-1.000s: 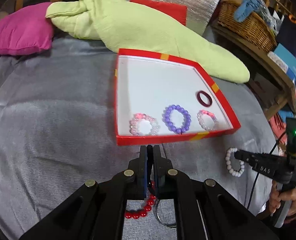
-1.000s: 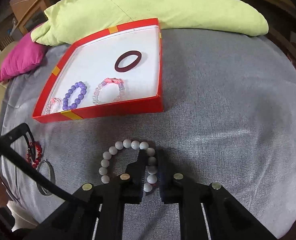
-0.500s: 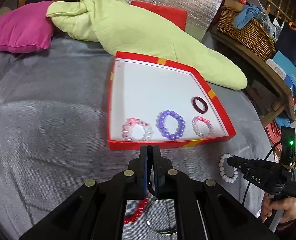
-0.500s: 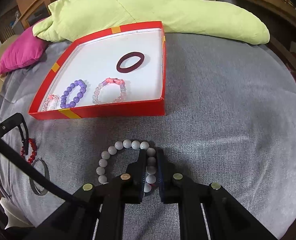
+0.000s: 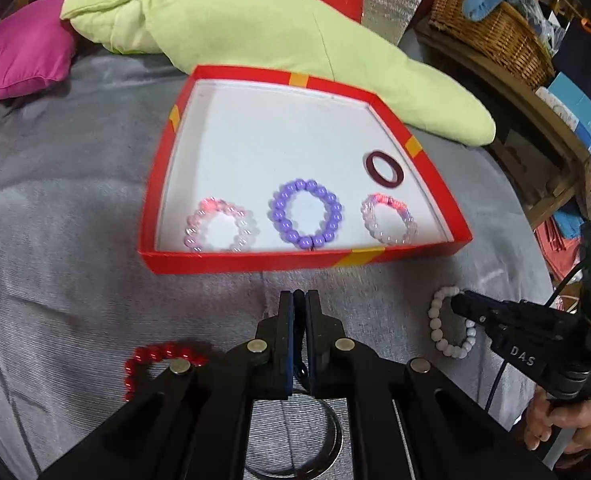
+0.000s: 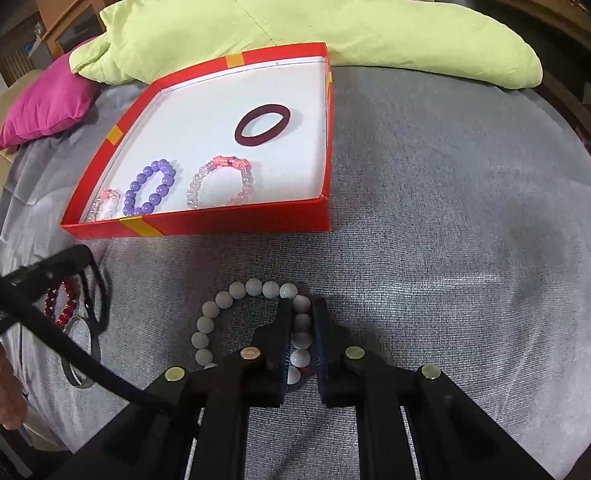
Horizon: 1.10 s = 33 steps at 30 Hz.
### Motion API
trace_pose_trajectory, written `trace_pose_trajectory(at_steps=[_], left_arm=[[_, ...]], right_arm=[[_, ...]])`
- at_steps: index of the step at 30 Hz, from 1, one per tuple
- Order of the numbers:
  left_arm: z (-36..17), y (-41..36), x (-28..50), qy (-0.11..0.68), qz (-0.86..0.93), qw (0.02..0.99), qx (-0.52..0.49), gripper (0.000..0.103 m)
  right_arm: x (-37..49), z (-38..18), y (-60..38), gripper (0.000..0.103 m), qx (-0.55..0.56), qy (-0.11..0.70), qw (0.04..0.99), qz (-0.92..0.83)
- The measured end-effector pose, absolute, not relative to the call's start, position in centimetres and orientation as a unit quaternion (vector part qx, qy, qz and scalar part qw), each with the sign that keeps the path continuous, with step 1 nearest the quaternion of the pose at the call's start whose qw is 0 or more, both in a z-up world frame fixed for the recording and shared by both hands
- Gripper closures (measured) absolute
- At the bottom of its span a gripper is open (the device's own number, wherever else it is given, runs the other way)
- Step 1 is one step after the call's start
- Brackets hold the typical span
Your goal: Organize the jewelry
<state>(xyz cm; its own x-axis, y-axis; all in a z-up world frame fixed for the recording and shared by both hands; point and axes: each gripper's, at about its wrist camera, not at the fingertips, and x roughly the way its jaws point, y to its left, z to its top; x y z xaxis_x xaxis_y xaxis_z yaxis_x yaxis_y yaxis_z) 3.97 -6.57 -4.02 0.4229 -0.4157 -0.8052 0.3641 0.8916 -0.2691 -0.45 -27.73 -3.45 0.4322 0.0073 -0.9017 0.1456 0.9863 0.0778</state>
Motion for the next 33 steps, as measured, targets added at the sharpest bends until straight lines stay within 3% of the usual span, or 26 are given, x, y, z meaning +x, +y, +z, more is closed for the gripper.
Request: trace_pose_trajectory(at_steps=[20, 23, 27, 28, 33], left_arm=[[-5.3, -8.5, 4.0, 0.500, -0.222, 0.837, 0.005, 0.096], [-5.3, -8.4, 4.0, 0.502, -0.228, 0.834, 0.002, 0.088], [-5.1, -8.9, 3.5, 0.500, -0.249, 0.829, 0.007, 0.058], [-5.0, -9.2, 3.4, 0.498, -0.251, 0.830, 0.015, 0.055], [-5.0, -9.7, 3.1, 0.491, -0.247, 0.834, 0.034, 0.055]], right_arm=[[-0.5, -3.4, -27.1, 0.092, 0.061, 0.529, 0.845, -0.052], [-0.6, -3.4, -27.1, 0.092, 0.060, 0.528, 0.846, -0.052], [-0.6, -3.5, -27.3, 0.091, 0.065, 0.527, 0.846, -0.051], [-0.6, -3.5, -27.3, 0.090, 0.066, 0.526, 0.846, -0.051], [-0.6, -3.4, -28.1, 0.090, 0.083, 0.528, 0.844, -0.049]])
